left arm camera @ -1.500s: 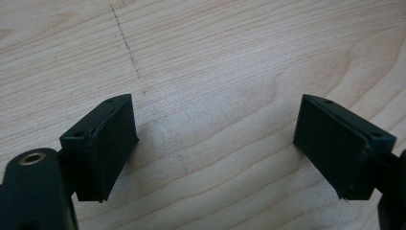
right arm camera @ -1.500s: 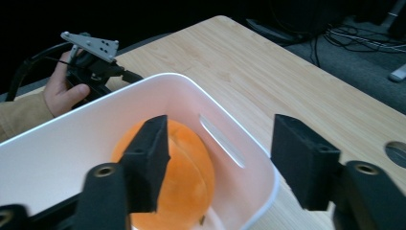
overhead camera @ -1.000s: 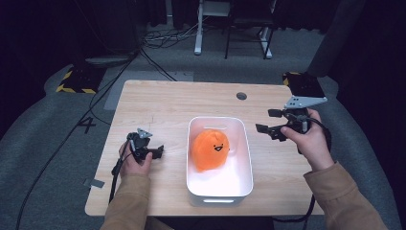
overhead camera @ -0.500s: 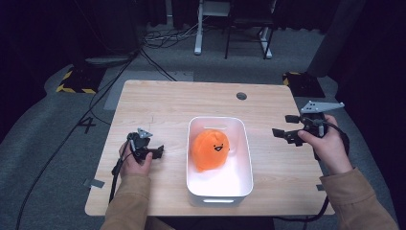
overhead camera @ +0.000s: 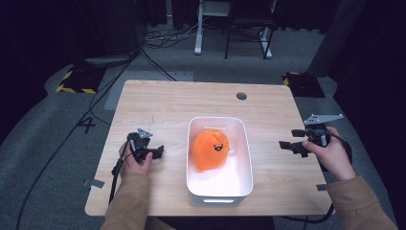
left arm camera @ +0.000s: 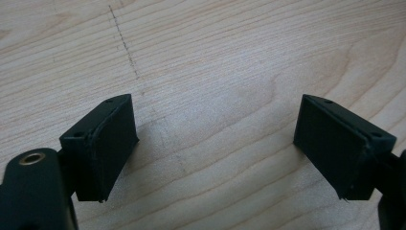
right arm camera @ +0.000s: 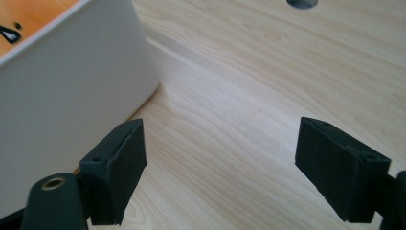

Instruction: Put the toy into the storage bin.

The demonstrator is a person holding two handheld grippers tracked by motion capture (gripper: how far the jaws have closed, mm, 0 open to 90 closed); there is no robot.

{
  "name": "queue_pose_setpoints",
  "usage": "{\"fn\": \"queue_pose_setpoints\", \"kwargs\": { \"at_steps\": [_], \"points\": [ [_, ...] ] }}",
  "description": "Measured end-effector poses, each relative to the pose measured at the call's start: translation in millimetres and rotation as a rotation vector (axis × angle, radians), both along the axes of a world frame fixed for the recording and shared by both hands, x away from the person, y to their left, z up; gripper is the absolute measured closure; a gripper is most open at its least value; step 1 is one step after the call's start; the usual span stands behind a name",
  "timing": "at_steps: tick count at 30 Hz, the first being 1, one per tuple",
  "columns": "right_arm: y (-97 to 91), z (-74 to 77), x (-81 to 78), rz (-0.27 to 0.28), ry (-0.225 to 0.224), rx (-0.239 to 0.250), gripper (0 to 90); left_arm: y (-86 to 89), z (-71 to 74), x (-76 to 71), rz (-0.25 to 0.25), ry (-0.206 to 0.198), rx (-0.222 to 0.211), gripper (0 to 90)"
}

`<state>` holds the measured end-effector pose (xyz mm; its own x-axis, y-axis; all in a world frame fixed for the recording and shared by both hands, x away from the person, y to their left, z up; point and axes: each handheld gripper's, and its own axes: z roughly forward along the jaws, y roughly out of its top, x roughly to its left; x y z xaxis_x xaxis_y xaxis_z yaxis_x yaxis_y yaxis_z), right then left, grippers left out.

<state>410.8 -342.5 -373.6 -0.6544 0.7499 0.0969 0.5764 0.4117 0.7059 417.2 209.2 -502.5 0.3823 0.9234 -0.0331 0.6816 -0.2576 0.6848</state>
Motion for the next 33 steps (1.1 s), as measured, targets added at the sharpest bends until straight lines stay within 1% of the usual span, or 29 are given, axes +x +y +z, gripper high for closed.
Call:
{"fn": "queue_pose_setpoints", "kwargs": {
  "at_steps": [1,5,15,18,19,20,22,24,26,28,30,32,33],
  "points": [
    [-1.8,-4.1,-0.2,-0.005,0.005,-0.006,18.6,0.1,0.0,0.0,0.000,0.000,0.001,15.0],
    [-8.7,-21.6,-1.7,-0.028,0.036,-0.001,18.6,0.1,0.0,0.0,-0.001,0.000,0.001,15.0],
    [-21.6,-60.0,-7.4,-0.054,0.066,0.007,18.6,0.0,0.0,0.0,0.000,0.000,0.001,15.0],
    [-24.4,-70.4,-8.8,-0.051,0.082,0.003,18.3,0.0,0.0,0.0,0.000,0.000,0.001,15.0],
    [-25.3,-74.2,-9.6,-0.052,0.078,-0.001,18.3,0.0,0.0,0.0,0.000,0.000,0.000,15.0],
    [-26.3,-78.9,-10.5,-0.054,0.078,0.006,18.2,0.0,0.0,0.0,0.000,0.000,0.001,15.0],
    [-28.4,-87.2,-11.2,-0.035,0.083,0.019,18.4,0.0,0.0,0.0,0.000,0.000,0.000,15.0],
    [-29.5,-93.4,-12.9,-0.039,0.095,0.038,20.7,0.0,0.0,0.0,0.000,0.000,0.000,15.0],
    [-30.3,-100.1,-14.2,-0.032,0.096,0.029,20.7,0.0,0.0,0.0,0.000,0.000,0.000,15.0],
    [-30.1,-106.4,-15.1,-0.029,0.108,0.040,20.7,0.0,0.0,0.0,0.000,0.000,0.000,15.0],
    [-30.5,-110.9,-16.0,-0.033,0.100,0.043,21.0,0.0,0.0,0.0,0.000,0.000,0.001,15.0],
    [-30.1,-116.3,-17.9,-0.046,0.073,0.024,20.8,0.0,0.0,0.0,0.000,0.000,0.001,15.0],
    [-29.1,-118.6,-19.2,-0.056,0.037,0.023,20.8,0.0,0.0,0.0,-0.001,0.000,0.001,15.0]
  ]
}}
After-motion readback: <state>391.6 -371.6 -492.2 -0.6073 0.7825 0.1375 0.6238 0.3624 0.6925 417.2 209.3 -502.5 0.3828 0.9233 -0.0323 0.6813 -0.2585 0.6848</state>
